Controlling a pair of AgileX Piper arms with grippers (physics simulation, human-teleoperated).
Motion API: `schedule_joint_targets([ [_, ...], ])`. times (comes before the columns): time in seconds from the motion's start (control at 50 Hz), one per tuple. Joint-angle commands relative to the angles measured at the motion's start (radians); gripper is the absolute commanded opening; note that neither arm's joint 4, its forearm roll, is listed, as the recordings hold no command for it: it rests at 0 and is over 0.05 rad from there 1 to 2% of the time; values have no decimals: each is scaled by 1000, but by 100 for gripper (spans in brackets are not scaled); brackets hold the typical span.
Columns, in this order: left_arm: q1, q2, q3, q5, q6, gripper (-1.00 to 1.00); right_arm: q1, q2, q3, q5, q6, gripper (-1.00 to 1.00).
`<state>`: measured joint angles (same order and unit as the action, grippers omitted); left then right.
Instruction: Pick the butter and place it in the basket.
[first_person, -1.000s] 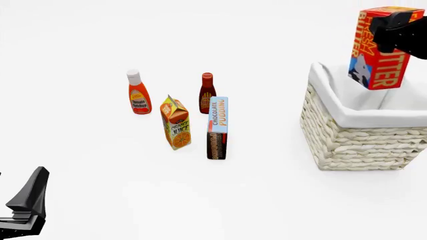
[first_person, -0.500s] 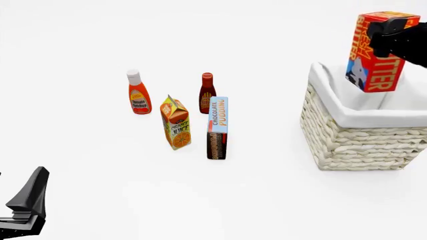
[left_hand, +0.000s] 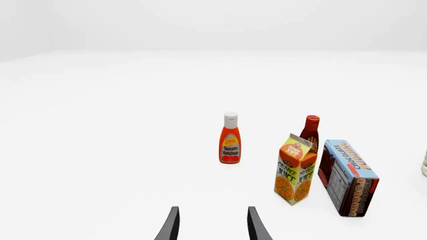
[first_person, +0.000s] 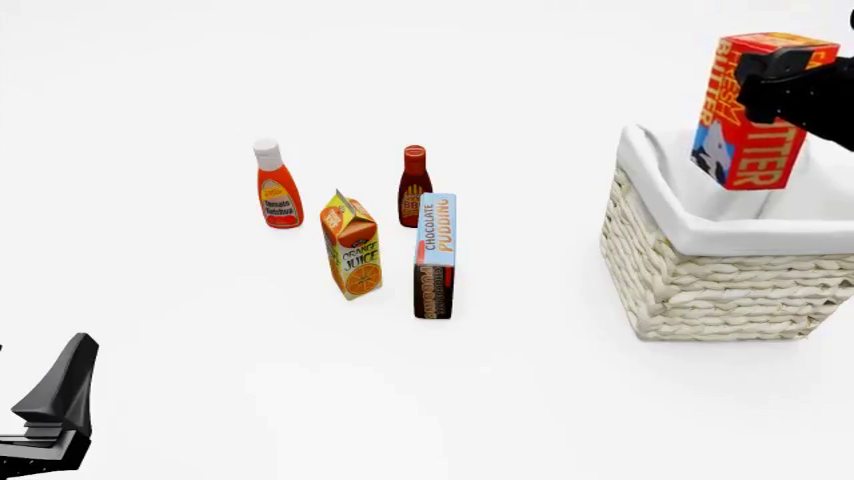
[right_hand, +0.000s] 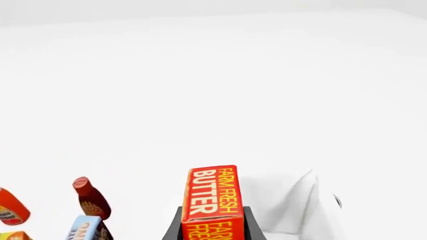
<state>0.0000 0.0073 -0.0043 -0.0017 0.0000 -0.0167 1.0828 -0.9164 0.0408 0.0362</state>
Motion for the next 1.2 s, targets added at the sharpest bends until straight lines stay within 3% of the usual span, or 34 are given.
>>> schedule_joint_targets([
  [0.02, 0, 0, 0, 0, 0, 100, -12, -7, 7, -36, 26, -100],
  [1.2, 0, 0, 0, 0, 0, 100, -36, 70, 60, -159, 50, -100],
])
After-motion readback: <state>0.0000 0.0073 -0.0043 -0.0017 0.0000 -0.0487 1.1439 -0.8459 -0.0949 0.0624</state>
